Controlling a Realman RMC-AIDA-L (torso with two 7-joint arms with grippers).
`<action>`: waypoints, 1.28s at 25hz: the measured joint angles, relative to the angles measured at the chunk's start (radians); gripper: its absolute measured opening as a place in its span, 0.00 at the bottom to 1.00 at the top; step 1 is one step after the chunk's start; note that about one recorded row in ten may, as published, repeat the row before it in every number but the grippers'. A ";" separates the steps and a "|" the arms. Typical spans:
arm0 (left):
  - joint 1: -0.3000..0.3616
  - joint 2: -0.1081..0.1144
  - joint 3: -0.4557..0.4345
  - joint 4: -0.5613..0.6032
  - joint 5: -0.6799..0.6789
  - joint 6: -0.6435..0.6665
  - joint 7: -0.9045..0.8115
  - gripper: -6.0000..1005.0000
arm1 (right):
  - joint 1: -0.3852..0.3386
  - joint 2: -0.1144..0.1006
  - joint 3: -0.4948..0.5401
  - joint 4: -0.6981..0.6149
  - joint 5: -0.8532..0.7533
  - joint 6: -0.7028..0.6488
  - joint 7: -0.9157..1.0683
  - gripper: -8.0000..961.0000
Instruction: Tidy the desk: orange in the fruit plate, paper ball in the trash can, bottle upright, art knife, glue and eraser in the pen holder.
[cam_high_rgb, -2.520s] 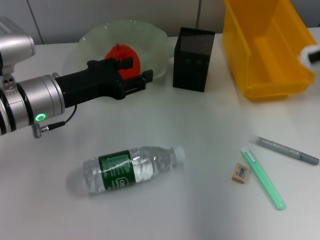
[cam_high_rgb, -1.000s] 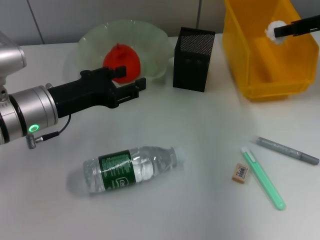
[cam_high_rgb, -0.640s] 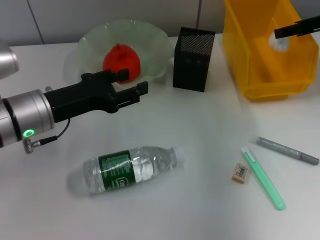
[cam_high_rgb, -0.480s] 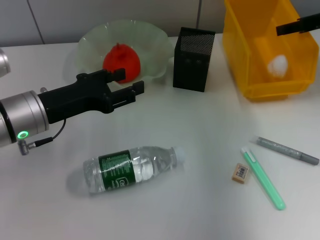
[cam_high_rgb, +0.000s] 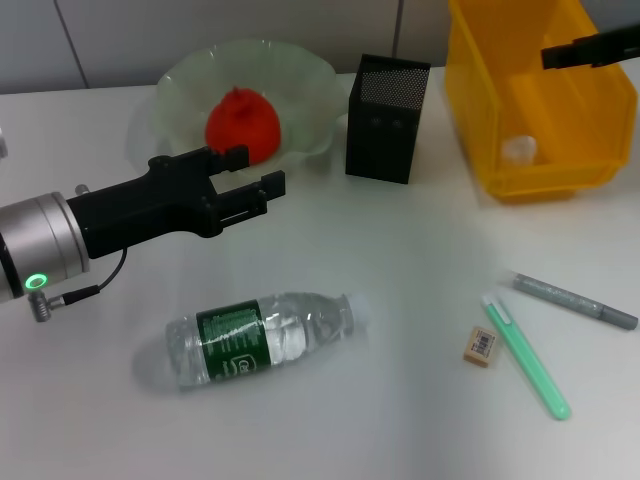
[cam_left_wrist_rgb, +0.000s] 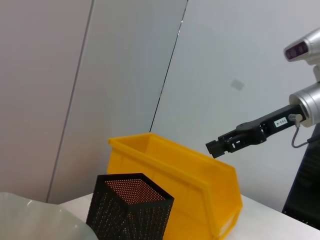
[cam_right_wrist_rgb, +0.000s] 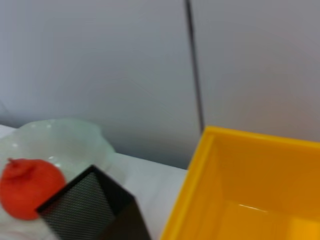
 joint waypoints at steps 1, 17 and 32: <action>0.001 0.001 -0.001 0.000 0.000 -0.005 0.000 0.63 | -0.009 0.014 0.001 -0.029 0.000 -0.020 0.000 0.55; -0.002 0.001 0.007 -0.095 0.171 -0.078 -0.012 0.63 | -0.284 0.058 0.008 -0.153 0.427 -0.447 -0.112 0.54; -0.065 -0.004 0.166 -0.340 0.546 -0.037 -0.203 0.62 | -0.466 0.101 0.165 0.003 0.476 -0.634 -0.428 0.54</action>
